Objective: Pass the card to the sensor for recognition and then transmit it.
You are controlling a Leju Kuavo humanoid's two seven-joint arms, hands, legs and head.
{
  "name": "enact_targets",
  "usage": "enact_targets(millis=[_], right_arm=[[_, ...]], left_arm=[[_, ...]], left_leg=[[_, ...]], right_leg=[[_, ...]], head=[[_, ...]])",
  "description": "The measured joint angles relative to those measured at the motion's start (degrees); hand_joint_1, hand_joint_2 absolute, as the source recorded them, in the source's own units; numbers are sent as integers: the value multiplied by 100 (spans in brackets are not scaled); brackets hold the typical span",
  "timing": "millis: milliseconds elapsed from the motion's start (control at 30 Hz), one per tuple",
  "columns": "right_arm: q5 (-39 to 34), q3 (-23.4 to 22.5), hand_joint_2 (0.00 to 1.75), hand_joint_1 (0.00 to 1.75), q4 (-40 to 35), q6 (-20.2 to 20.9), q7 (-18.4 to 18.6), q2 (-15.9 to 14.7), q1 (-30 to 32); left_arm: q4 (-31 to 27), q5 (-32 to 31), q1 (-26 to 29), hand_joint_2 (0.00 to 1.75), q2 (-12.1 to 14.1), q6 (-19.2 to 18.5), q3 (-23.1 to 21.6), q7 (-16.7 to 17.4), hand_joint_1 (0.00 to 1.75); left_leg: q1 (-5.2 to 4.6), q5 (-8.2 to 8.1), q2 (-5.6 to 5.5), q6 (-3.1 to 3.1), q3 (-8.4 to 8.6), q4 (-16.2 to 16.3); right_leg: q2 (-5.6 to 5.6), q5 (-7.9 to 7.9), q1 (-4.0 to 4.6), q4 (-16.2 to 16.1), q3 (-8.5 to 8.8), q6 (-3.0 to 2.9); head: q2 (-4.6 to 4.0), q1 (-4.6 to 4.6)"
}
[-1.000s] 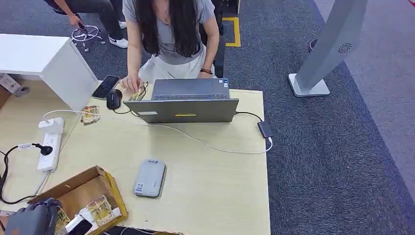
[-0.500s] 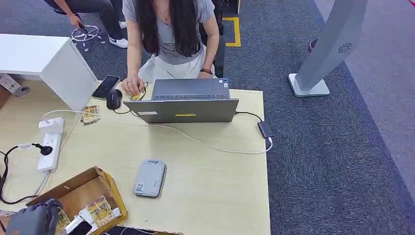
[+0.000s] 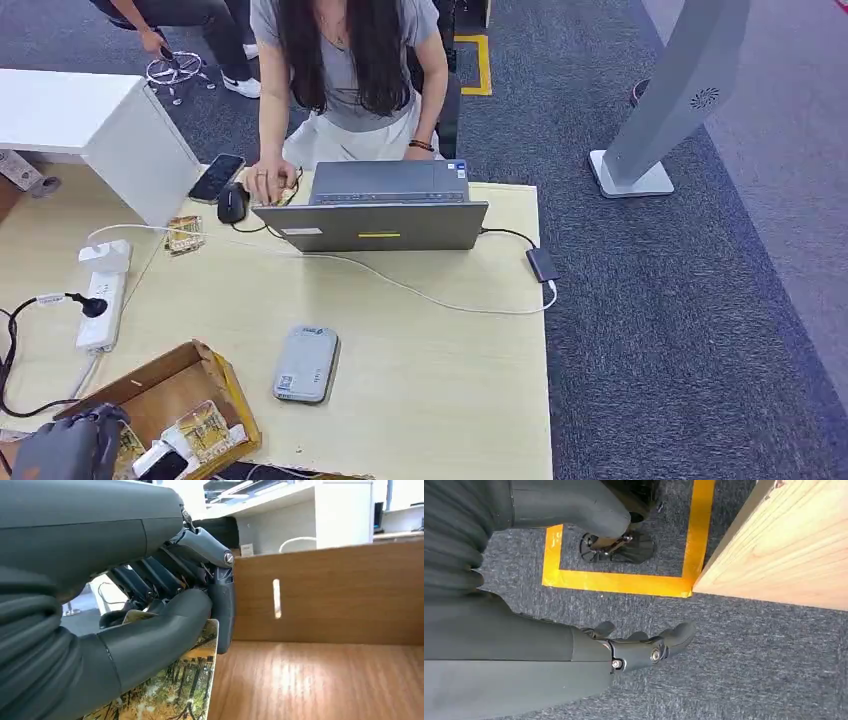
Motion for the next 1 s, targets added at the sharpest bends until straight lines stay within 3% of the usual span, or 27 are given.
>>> enact_targets(millis=[167, 333, 467, 667, 1000], right_arm=[[22, 0, 175, 0, 0, 13, 2, 0, -17], [55, 2, 175, 0, 0, 17, 35, 0, -59], [70, 2, 175, 0, 0, 17, 52, 0, -83], [72, 0, 175, 0, 0, 15, 59, 0, -94], [90, 2, 175, 0, 0, 17, 59, 0, -95]], left_arm=[[-160, 239, 19, 175, 64, 96, -247, 239, 175], [-413, 520, 102, 175, 496, 301, -1061, 1016, 175], [-474, 601, 162, 175, 802, 365, -1575, 1250, 175], [-474, 658, 257, 175, 1073, 422, -1871, 1349, 175], [-474, 702, 320, 175, 1235, 463, -2013, 1375, 175]], left_leg=[[0, 0, -2, 0, 1, 0], [1, 0, -1, 0, 1, 0], [1, 0, -1, 0, 1, 0], [0, -1, 0, 0, 0, 0], [1, -2, 0, -1, 1, 0]], right_leg=[[-1, 0, 0, 0, 0, 0], [0, 0, 0, 2, 0, 0], [0, 0, 0, 4, 0, 0], [1, -4, 0, 3, 0, -5], [1, -4, 0, 3, 0, -5]], head=[[0, 0], [0, -2], [0, -2], [0, -2], [0, 0]])
